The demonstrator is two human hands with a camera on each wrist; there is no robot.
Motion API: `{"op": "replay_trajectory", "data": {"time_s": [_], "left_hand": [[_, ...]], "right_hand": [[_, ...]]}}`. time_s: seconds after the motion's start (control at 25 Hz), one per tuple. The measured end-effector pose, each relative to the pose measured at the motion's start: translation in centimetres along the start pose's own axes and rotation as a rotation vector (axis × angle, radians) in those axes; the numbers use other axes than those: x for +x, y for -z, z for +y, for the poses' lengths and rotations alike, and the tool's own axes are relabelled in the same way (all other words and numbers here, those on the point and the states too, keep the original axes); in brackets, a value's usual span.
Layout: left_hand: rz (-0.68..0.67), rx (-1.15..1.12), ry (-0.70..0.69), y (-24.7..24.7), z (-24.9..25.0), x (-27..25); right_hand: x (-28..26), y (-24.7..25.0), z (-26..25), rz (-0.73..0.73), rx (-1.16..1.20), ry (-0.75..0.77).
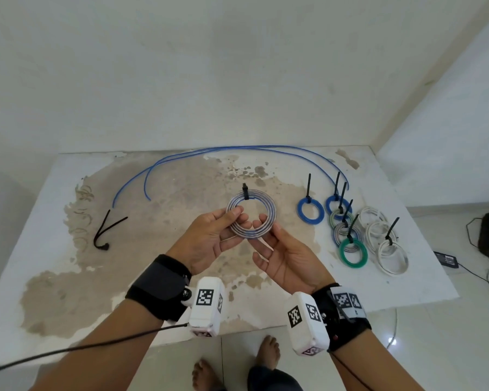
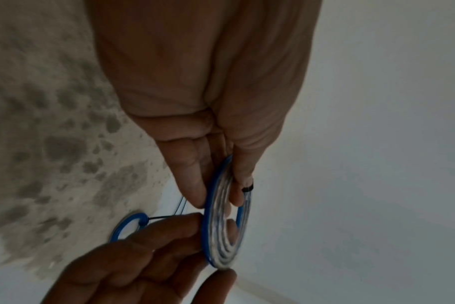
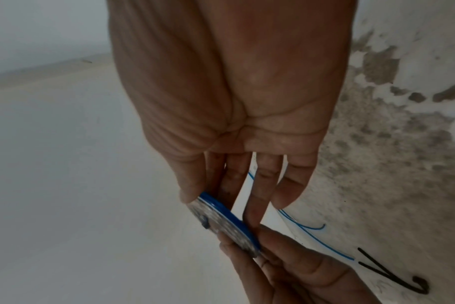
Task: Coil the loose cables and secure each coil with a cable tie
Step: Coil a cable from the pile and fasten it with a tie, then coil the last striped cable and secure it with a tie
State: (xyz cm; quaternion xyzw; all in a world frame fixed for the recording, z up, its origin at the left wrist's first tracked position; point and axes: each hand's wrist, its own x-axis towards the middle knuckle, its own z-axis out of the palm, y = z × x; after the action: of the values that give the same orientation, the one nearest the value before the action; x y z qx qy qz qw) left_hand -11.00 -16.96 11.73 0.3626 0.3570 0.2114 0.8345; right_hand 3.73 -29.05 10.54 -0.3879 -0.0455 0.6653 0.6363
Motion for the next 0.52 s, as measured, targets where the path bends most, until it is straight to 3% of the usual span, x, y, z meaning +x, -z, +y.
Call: {"op": "replay_trajectory", "data": {"time_s": [0.16, 0.28, 0.4, 0.52], "left_hand": [[-0.037, -0.02, 0.066, -2.1, -1.6, 2.2], [-0.031, 0.184, 0.134, -2.9, -4.1, 5.2], [0.119, 0.747, 0.099, -1.1, -8.1, 9.8], [0.143, 1.436, 0.159, 2.4, -12.0, 13.9]], "right_hand": [[-0.5, 1.9, -1.5, 0.019, -0.034, 0.06], [-0.9, 5.5, -2.6, 0.07, -0.172, 0.079], [-0.3, 10.9, -3.1, 0.233, -0.77, 0.049], [2.0, 15.8, -4.0, 0.375, -1.186, 0.147]]}}
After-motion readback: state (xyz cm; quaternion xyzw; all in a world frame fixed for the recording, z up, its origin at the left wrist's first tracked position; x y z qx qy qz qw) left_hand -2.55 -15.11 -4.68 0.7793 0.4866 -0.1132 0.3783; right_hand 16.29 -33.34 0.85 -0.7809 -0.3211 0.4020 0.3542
